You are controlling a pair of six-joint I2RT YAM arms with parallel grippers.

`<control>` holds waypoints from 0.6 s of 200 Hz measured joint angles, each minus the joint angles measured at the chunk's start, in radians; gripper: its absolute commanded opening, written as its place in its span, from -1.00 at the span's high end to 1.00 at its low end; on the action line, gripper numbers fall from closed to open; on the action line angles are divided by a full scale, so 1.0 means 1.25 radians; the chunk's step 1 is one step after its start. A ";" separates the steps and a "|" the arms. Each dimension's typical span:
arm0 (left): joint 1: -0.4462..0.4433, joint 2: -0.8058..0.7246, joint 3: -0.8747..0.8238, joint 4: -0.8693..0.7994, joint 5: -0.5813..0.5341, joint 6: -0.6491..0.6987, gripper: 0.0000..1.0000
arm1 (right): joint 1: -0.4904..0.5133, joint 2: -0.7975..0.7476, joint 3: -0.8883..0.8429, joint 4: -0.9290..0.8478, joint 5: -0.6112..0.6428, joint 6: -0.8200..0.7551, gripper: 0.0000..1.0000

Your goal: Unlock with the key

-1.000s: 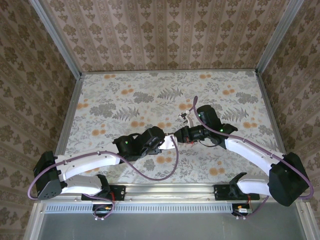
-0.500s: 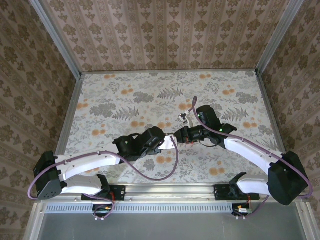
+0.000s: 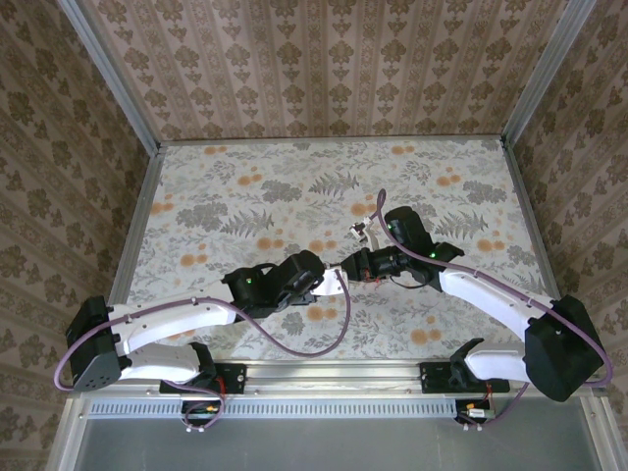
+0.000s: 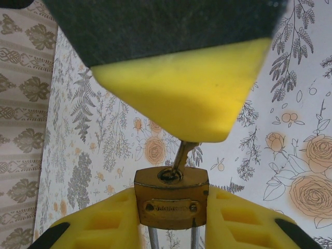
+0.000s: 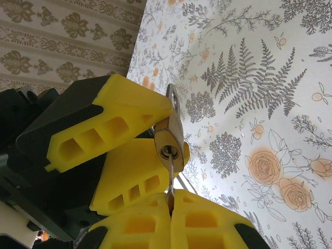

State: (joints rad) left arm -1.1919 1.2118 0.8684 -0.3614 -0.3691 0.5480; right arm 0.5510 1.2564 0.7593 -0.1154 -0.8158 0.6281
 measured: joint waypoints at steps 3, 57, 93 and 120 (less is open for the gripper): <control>0.000 0.000 0.000 0.000 0.000 0.000 0.41 | 0.000 0.000 0.000 0.000 0.000 0.000 1.00; -0.004 0.000 -0.004 0.006 -0.009 0.005 0.41 | 0.000 0.000 0.000 0.000 0.000 0.003 1.00; -0.004 0.000 -0.004 0.007 -0.011 0.005 0.42 | 0.002 0.000 0.000 0.000 0.000 0.003 1.00; -0.004 0.005 -0.004 0.008 -0.011 0.005 0.42 | 0.004 0.000 0.000 0.000 0.000 0.003 1.00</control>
State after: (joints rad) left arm -1.1973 1.2179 0.8631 -0.3519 -0.3828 0.5549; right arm 0.5560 1.2560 0.7593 -0.1154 -0.8158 0.6319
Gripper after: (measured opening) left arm 0.293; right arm 0.062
